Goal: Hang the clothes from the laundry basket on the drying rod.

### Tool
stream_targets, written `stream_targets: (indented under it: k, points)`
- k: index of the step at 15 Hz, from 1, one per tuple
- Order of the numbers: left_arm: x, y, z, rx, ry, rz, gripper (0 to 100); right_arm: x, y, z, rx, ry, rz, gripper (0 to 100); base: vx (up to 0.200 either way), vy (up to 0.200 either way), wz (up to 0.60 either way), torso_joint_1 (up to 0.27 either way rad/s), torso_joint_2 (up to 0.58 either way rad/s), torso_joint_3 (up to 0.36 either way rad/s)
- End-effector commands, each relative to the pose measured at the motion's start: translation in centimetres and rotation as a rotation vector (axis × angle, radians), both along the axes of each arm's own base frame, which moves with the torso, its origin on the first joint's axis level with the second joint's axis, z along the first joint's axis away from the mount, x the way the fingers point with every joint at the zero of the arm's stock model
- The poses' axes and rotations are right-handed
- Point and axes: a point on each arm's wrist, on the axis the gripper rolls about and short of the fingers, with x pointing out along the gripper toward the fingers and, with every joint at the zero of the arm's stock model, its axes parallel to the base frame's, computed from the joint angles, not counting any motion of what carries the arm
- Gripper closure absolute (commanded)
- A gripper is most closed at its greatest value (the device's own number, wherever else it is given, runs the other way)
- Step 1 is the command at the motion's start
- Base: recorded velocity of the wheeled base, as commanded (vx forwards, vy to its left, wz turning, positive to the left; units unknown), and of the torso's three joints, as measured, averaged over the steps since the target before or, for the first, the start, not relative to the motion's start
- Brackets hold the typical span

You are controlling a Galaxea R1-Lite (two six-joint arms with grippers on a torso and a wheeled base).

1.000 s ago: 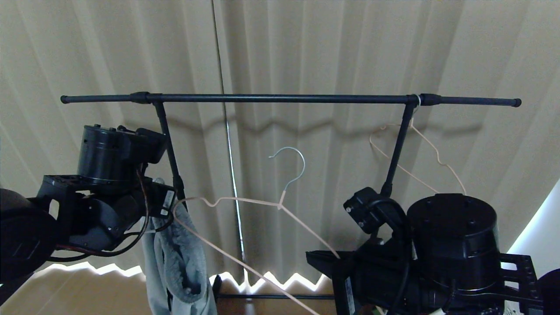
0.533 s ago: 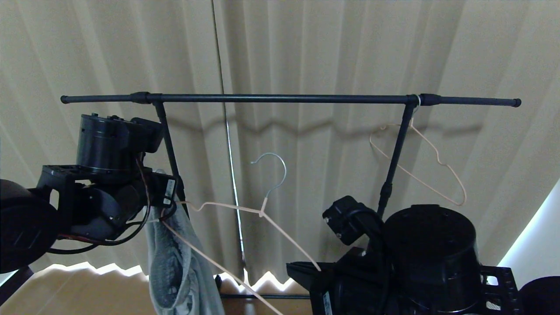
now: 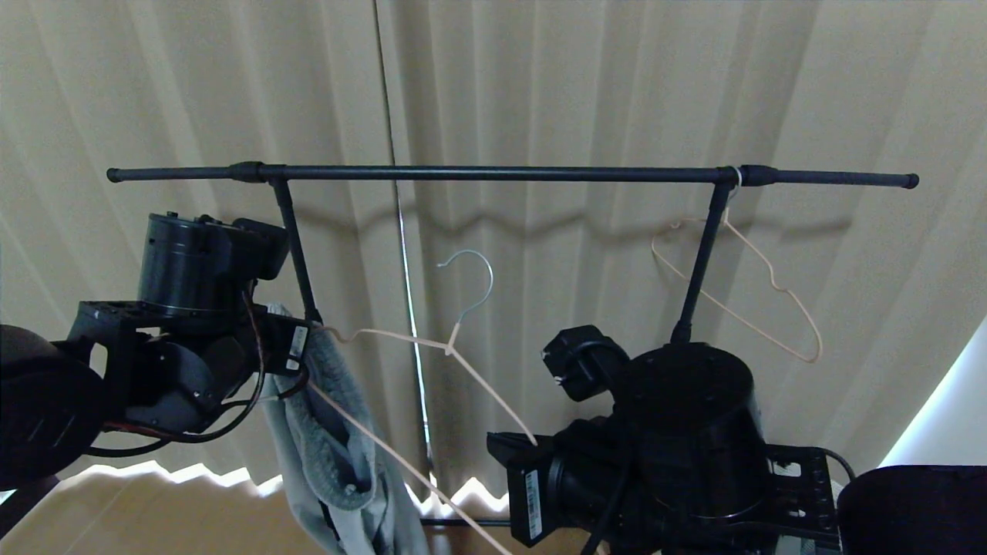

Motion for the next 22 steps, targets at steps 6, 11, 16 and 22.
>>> stream_targets:
  k: [6, 11, 16, 22]
  points:
    - [-1.7, -2.1, 0.7, -0.009, -0.021, -0.101, 100, 0.8, 1.3, -1.7, 0.001, -0.009, 0.001, 100, 0.000, 0.000, 0.00, 0.000, 0.00, 0.000]
    - [-3.7, -4.8, 2.0, -0.024, -0.040, -0.227, 100, 1.6, 2.2, -2.6, 0.002, -0.017, -0.004, 100, 0.000, 0.000, 0.00, 0.000, 0.00, 0.000]
    - [-4.7, -6.2, 2.4, -0.018, -0.034, -0.330, 100, 2.4, 1.6, -2.6, -0.025, -0.041, -0.014, 100, 0.000, 0.000, 0.00, 0.000, 0.00, 0.000]
    - [-4.9, -6.8, 3.3, -0.072, -0.010, -0.597, 100, 3.7, 0.4, -2.5, -0.053, -0.064, -0.048, 100, 0.000, 0.000, 0.00, 0.000, 0.00, 0.000]
